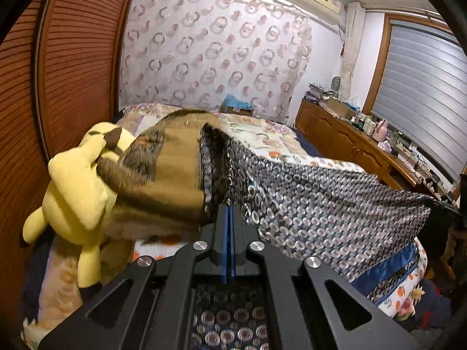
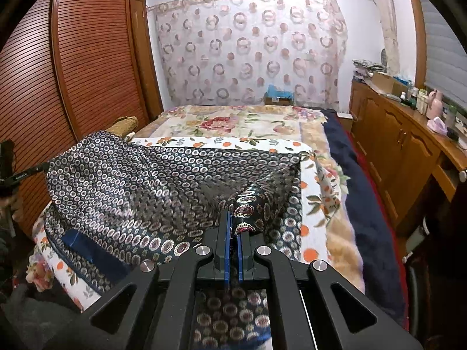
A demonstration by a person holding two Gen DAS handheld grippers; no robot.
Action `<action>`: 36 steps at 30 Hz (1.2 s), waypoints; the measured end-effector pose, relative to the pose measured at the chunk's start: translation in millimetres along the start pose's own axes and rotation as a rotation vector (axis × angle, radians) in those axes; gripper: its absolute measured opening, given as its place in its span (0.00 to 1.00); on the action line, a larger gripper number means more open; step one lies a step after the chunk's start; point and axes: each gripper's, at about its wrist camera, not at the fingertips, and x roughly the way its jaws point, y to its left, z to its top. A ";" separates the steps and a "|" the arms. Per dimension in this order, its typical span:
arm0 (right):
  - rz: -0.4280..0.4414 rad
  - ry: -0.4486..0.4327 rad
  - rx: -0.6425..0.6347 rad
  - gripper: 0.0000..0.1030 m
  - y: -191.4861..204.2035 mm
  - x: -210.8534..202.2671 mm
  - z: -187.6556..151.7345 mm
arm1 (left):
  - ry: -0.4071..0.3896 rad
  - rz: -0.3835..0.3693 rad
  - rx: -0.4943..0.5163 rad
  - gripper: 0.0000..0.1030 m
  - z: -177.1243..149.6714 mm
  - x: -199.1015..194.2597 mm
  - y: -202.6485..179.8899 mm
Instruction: Fold small clothes
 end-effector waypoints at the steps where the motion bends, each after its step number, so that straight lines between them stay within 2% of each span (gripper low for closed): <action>1: -0.003 0.002 0.005 0.03 -1.5 -0.6 -2.0 | 0.006 0.006 -0.005 0.02 -4.5 0.2 1.0; 7: -0.030 0.073 0.002 0.03 1.4 16.3 -16.7 | 0.051 0.024 -0.053 0.02 -23.9 10.8 15.1; 15: -0.038 0.113 0.022 0.03 -3.5 34.8 -8.6 | 0.079 0.058 -0.049 0.02 -34.1 17.1 13.9; 22: -0.040 0.114 0.018 0.03 7.2 34.7 -0.8 | 0.077 0.069 -0.034 0.02 -35.8 14.1 12.0; 30: -0.040 0.108 0.004 0.03 6.7 27.9 -9.6 | 0.076 0.071 -0.035 0.03 -32.5 12.1 11.8; 34: -0.052 0.092 -0.007 0.07 8.2 21.4 -9.8 | 0.070 0.080 -0.022 0.03 -30.5 10.4 9.4; 35: -0.051 0.088 -0.007 0.07 8.1 19.7 -9.7 | 0.067 0.082 -0.017 0.03 -30.1 10.0 7.9; 36: -0.052 0.083 -0.009 0.11 8.8 17.7 -9.3 | 0.065 0.083 -0.013 0.10 -29.6 9.3 7.6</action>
